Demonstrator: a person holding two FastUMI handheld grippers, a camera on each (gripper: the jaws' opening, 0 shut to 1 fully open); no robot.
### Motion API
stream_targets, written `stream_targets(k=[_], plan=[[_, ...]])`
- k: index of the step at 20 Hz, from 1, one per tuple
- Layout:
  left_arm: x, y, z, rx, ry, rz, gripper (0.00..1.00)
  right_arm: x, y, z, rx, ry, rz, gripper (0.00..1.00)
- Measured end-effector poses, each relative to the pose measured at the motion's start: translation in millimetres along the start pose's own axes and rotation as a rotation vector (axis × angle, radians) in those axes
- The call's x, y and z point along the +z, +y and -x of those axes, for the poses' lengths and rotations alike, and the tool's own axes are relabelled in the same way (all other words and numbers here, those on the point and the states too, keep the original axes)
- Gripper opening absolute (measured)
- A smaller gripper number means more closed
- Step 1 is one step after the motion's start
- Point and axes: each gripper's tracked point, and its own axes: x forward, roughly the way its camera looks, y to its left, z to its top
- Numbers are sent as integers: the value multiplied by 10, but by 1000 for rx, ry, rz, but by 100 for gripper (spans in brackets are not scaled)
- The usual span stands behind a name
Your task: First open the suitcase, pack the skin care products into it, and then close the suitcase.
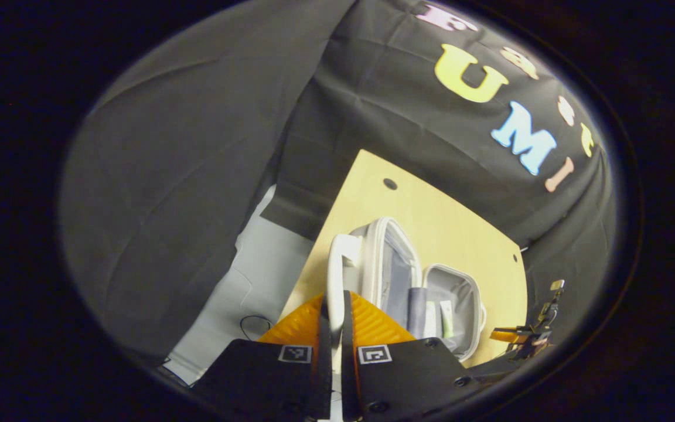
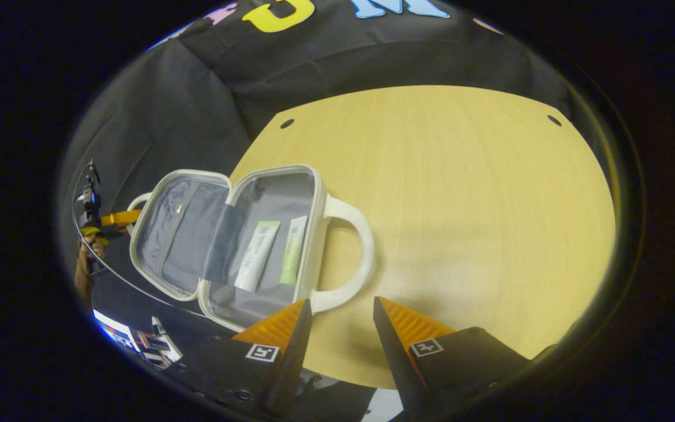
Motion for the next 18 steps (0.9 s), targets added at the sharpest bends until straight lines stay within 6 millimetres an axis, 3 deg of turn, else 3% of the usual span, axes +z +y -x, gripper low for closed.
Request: stream_targets(k=[4,5,6,11,16,18], plan=[[-33,-664,249,44,19,-128,15,-24,-247,185,13,-20,-27,65],[-66,-774,270,56,20,-163,18,-15,-333,250,17,-30,-34,65],[-81,-936,307,64,13,-205,15,13,-412,309,18,-42,-40,66],[-173,-1862,411,35,-14,-273,15,76,-911,651,29,-94,-85,65],[-501,-2739,246,-3,-9,-313,15,-67,-1524,1008,28,-117,-122,65],[-657,-3147,74,-30,10,-336,14,-145,-1784,1157,24,-124,-150,65]])
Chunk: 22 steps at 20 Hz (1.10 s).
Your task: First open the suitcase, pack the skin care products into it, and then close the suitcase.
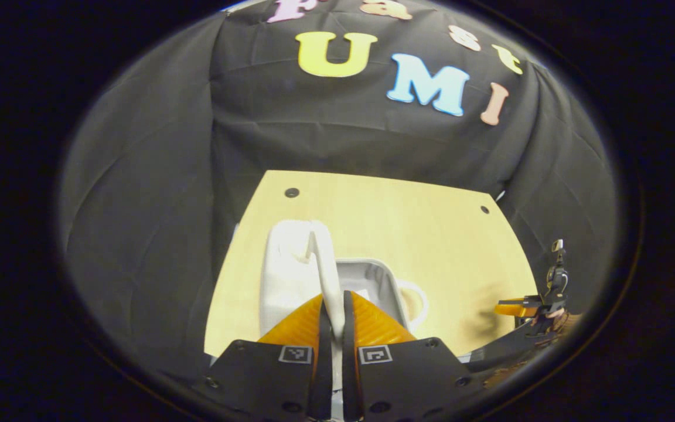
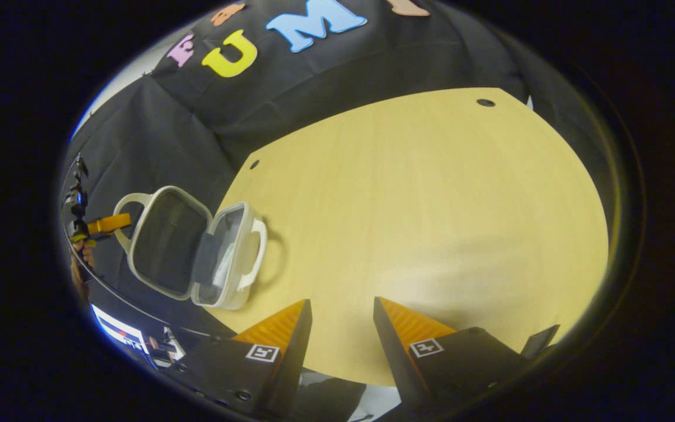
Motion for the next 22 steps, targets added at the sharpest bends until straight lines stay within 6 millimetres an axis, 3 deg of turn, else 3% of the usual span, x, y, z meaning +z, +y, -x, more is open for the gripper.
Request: stream_targets(k=[5,8,12,15,17,22], plan=[[-416,-929,-749,-63,71,-60,15,-17,-607,468,-49,-43,-59,65],[-864,-1361,-1183,-90,157,-123,15,-38,-847,575,-75,-50,-78,65],[-1450,-1451,-1475,-91,249,-112,15,-21,-934,602,-86,-55,-96,65],[-1781,-1388,-1415,-82,263,-63,16,-54,-833,547,-70,-49,-89,65],[-1715,-1382,-1407,-68,218,-43,16,-91,-735,456,-60,-39,-82,65],[-1516,-1587,-1486,0,184,-110,16,-94,-399,350,-15,-30,-79,65]])
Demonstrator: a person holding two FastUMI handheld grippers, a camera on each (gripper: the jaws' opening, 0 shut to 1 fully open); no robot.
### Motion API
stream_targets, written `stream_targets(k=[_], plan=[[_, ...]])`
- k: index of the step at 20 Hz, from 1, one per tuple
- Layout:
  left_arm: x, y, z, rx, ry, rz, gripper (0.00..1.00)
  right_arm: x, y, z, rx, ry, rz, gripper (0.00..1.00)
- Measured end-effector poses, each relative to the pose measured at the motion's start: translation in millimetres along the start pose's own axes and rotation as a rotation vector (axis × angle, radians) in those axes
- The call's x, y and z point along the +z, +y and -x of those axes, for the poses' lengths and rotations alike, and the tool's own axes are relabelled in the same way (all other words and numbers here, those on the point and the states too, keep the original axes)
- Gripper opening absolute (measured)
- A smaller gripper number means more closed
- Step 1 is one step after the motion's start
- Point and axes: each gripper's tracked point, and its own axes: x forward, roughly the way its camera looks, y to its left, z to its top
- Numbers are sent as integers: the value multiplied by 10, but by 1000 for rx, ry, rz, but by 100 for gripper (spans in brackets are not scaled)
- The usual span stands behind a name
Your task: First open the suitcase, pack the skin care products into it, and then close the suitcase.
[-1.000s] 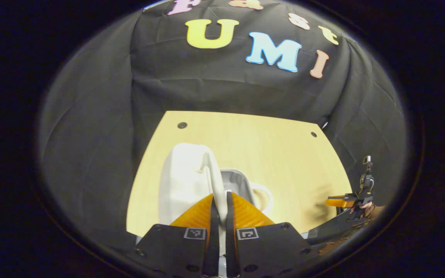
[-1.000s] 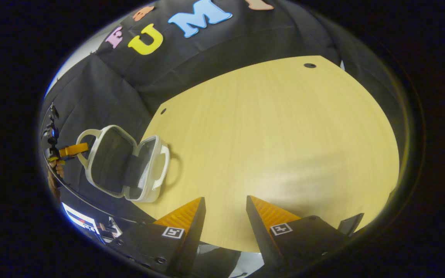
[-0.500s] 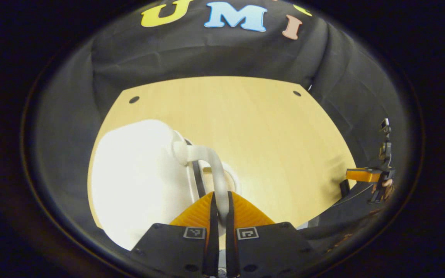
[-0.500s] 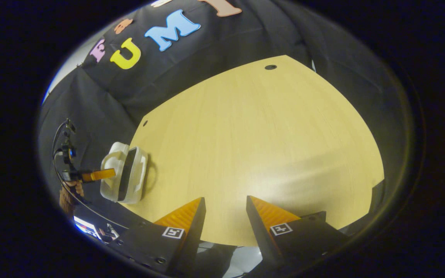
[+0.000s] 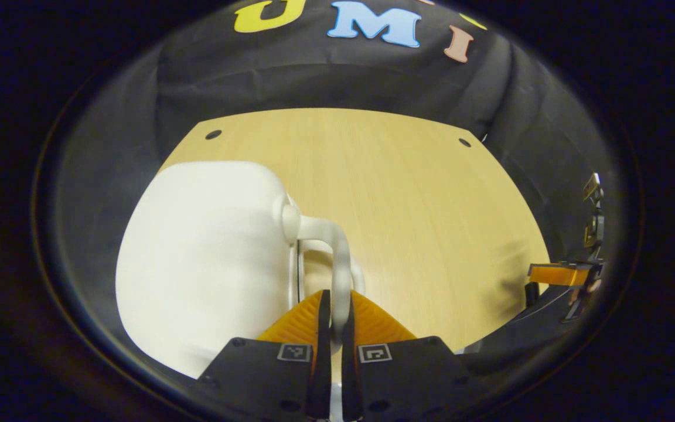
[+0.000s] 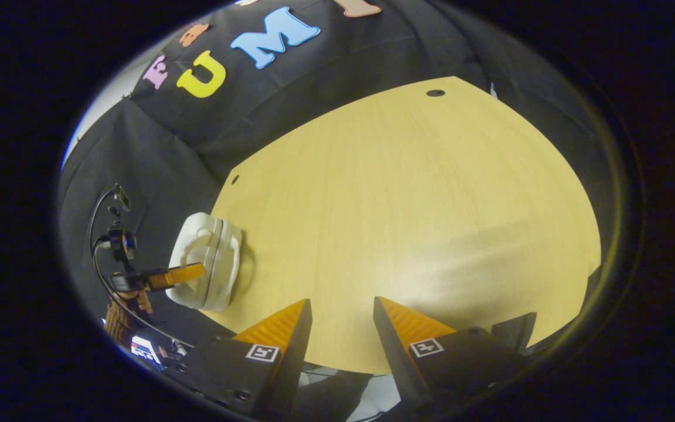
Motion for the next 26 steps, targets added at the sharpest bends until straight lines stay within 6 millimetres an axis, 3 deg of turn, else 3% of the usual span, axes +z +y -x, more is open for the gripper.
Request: stream_targets(k=[1,2,3,5,6,9,11,12,13,14,15,16,18,21,24,25,26], plan=[[7,-88,20,-6,1,-21,15,30,25,-3,0,-11,5,65],[45,-149,30,5,-13,-27,23,58,38,-7,-1,-21,6,65],[91,-178,71,32,-38,-24,48,92,43,-1,-4,-33,4,65],[257,-246,257,97,-103,21,84,172,28,11,-34,-57,8,65],[400,-285,387,129,-149,28,95,204,17,15,-58,-66,17,65],[979,-481,885,210,-322,-13,98,494,140,131,-100,-140,76,75],[1400,-708,1184,242,-437,-45,97,786,190,227,-150,-236,166,89],[1463,-840,1200,246,-488,-56,97,951,204,292,-186,-297,216,94],[1433,-614,1260,246,-545,-64,97,1129,261,389,-214,-357,264,95],[1766,-986,1631,245,-611,-76,97,1276,346,497,-233,-423,307,95],[1937,-1159,1806,243,-675,-84,97,1444,439,621,-247,-492,343,100],[2031,-1288,1911,234,-730,-90,97,1579,532,753,-256,-559,379,94],[2259,-1512,2175,237,-859,-76,97,1860,734,1071,-270,-707,437,95],[2581,-1782,2507,253,-1066,-34,96,2201,856,1550,-275,-951,449,95],[2688,-2023,2486,259,-1138,-10,95,2339,751,1759,-241,-1072,467,94],[2699,-2156,2474,248,-1160,-13,99,2365,644,1784,-253,-1091,467,94],[2747,-2251,2538,247,-1192,-24,95,2404,495,1830,-267,-1119,479,94]])
